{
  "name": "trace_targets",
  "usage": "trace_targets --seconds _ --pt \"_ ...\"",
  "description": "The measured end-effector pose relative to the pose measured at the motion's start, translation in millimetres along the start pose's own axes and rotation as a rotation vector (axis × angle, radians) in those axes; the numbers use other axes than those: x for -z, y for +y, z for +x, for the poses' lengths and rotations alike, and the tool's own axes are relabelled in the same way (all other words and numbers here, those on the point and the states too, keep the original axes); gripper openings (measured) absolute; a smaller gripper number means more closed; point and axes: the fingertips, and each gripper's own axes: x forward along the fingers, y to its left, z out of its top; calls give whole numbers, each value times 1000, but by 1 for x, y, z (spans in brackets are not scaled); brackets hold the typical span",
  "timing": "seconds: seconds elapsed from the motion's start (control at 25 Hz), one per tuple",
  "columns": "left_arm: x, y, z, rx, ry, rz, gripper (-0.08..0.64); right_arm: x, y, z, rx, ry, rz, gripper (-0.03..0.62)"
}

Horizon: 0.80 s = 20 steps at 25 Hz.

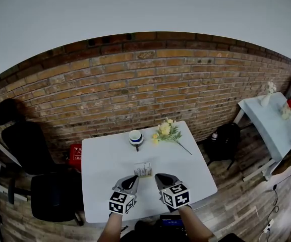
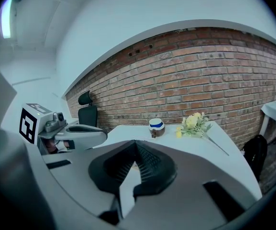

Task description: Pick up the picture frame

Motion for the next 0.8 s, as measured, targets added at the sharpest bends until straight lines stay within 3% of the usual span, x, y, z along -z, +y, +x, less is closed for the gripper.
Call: trace_targets --seconds 0.4,0.8 --pt "5 -4 0 -23 19 -7 12 6 -1 -1 -34 13 7 9" --pt "39 -13 1 -79 115 -42 12 34 -13 2 -135 77 38 9"
